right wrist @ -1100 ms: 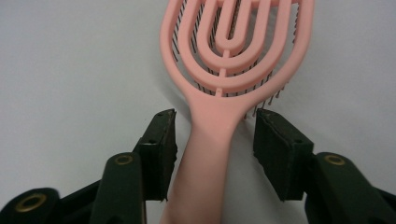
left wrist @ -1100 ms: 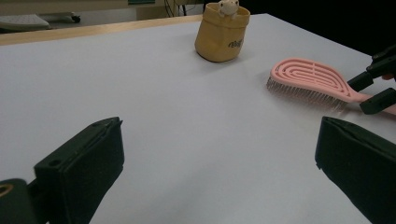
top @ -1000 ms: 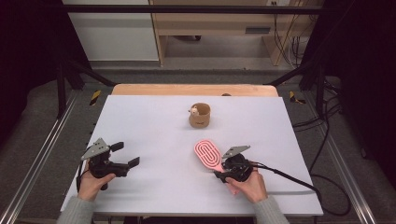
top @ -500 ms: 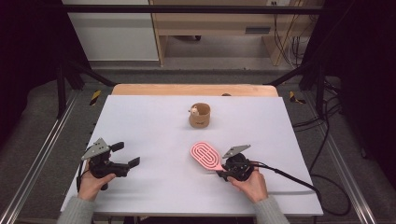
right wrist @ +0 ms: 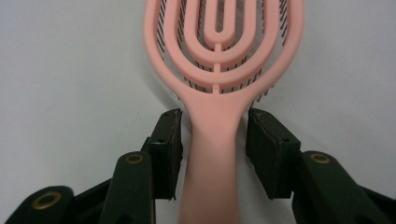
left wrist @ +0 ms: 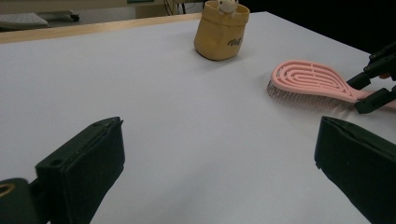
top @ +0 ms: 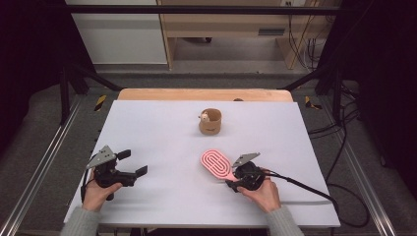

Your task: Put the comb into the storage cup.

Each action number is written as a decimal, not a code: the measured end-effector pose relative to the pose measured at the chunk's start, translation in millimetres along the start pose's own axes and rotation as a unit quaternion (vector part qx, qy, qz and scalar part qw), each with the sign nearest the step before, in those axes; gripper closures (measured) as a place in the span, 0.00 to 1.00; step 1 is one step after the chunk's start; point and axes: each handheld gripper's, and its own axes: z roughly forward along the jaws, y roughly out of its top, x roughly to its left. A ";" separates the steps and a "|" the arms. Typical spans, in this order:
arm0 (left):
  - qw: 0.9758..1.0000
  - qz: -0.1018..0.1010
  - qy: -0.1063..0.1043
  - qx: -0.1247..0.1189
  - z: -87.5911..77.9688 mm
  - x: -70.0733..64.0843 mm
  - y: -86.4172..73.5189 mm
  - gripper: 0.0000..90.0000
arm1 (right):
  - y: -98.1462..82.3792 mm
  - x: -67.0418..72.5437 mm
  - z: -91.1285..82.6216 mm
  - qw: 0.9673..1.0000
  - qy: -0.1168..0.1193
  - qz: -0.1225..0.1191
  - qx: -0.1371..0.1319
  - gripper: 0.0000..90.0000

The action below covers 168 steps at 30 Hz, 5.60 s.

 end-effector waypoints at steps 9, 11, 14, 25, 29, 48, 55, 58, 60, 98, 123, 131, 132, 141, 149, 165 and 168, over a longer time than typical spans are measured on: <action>1.000 0.000 -0.001 0.000 0.2 0.2 -0.2 0.02 | 5.2 2.9 1.6 1.000 -0.013 -0.005 0.009 0.69; 1.000 0.000 0.000 0.000 0.4 0.0 -0.3 0.02 | 5.3 2.9 1.6 1.000 -0.013 -0.003 0.011 0.69; 1.000 0.000 0.000 0.000 0.4 -0.1 -0.3 0.02 | 5.5 2.7 1.0 1.000 -0.010 0.000 0.016 0.73; 1.000 0.000 -0.001 0.000 0.5 -0.3 -0.3 0.02 | 6.2 1.8 0.0 1.000 -0.005 0.012 0.026 0.75; 1.000 0.000 -0.001 0.000 0.5 -0.3 -0.3 0.02 | 6.8 1.1 -0.5 0.999 -0.003 0.019 0.031 0.76; 1.000 -0.002 -0.002 -0.001 0.5 -0.9 0.1 0.02 | 9.5 0.8 -12.7 0.999 0.007 0.030 0.010 0.77; 1.000 -0.003 -0.003 0.000 1.2 -1.9 0.4 0.02 | 10.5 0.5 -18.3 0.999 0.008 0.033 -0.013 0.77; 1.000 -0.003 -0.004 0.000 1.7 -2.6 0.7 0.02 | 10.7 0.1 -19.6 0.999 0.008 0.031 -0.022 0.77; 1.000 -0.004 -0.004 0.000 2.1 -3.2 0.9 0.02 | 11.2 -0.1 -21.5 0.999 0.009 0.032 -0.030 0.77; 0.999 -0.031 -0.025 -0.003 17.8 -25.9 10.3 0.02 | 13.4 1.2 -35.7 0.993 0.022 0.020 -0.114 0.77; 0.999 -0.030 -0.035 -0.001 33.1 -51.0 24.3 0.02 | 18.0 5.8 -36.5 0.990 0.026 0.000 -0.136 0.77; 0.999 -0.033 -0.037 -0.004 35.4 -55.2 32.8 0.02 | 19.2 7.0 -36.5 0.989 0.029 -0.009 -0.145 0.77; 0.999 -0.034 -0.037 -0.005 35.7 -55.4 33.6 0.02 | 19.5 7.5 -36.1 0.989 0.028 -0.010 -0.146 0.77; 0.998 -0.031 -0.052 -0.002 41.9 -61.9 41.1 0.02 | 21.0 9.9 -35.2 0.988 0.032 -0.018 -0.150 0.77; 0.998 -0.032 -0.061 -0.010 51.6 -69.7 50.6 0.02 | 21.2 10.9 -36.9 0.986 0.031 -0.021 -0.160 0.77; 0.997 -0.040 -0.072 -0.011 73.6 -82.7 61.9 0.02 | 22.2 12.9 -37.3 0.986 0.037 -0.024 -0.163 0.77; 0.996 -0.042 -0.073 -0.010 77.2 -84.4 62.7 0.02 | 22.8 13.8 -36.9 0.985 0.037 -0.027 -0.164 0.77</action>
